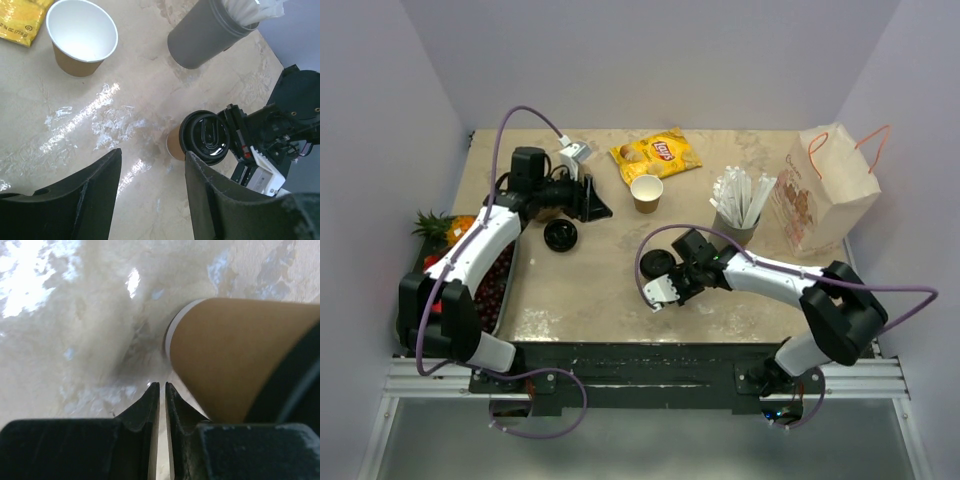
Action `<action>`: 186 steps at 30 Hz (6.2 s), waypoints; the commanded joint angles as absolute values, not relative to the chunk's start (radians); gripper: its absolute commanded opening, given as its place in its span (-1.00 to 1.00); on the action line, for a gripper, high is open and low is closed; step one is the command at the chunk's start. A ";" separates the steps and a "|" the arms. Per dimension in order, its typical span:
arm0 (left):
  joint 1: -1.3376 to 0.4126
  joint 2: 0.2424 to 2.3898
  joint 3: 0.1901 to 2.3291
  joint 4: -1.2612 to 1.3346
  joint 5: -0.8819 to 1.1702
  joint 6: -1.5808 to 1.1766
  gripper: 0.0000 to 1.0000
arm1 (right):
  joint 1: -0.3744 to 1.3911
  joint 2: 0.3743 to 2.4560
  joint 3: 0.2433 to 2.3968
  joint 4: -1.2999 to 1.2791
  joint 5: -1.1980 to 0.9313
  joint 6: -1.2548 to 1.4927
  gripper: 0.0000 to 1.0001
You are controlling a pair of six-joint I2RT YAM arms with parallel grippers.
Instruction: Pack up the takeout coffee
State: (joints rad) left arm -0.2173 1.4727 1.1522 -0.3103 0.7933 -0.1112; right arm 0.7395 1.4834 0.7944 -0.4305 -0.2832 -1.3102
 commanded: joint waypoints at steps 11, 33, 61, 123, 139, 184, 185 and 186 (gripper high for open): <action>-0.196 1.373 1.082 -0.263 0.781 -0.147 0.17 | 0.795 1.709 0.940 -0.195 -0.232 -1.302 -0.73; -0.127 1.365 1.100 -0.290 0.703 -0.167 0.18 | 0.854 1.852 1.040 -0.118 -0.232 -1.252 -0.63; -0.126 1.566 1.361 -0.478 0.388 0.044 0.23 | 0.489 1.302 1.385 -0.515 -0.311 -0.313 -0.23; -0.025 2.301 2.174 -1.092 0.434 0.850 -0.13 | 0.443 1.296 1.258 -0.512 -0.341 -0.321 -0.06; -0.020 2.286 2.175 -1.045 0.388 0.753 0.00 | 0.443 1.305 1.253 -0.503 -0.342 -0.321 -0.06; -0.015 2.091 2.008 -0.904 0.425 0.702 -0.69 | 0.442 1.287 1.216 -0.477 -0.344 -0.311 -0.04; -0.017 2.088 1.984 -0.902 0.417 0.727 -0.70 | 0.442 1.285 1.215 -0.477 -0.344 -0.308 -0.04; -0.017 2.088 1.962 -0.902 0.408 0.741 -0.70 | 0.442 1.285 1.216 -0.479 -0.344 -0.308 -0.04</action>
State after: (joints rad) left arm -0.0261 2.1590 2.0384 -0.9592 0.4122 0.7170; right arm 0.4446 1.3041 1.2205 -0.5076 -0.3317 -0.3180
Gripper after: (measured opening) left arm 0.374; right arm 0.477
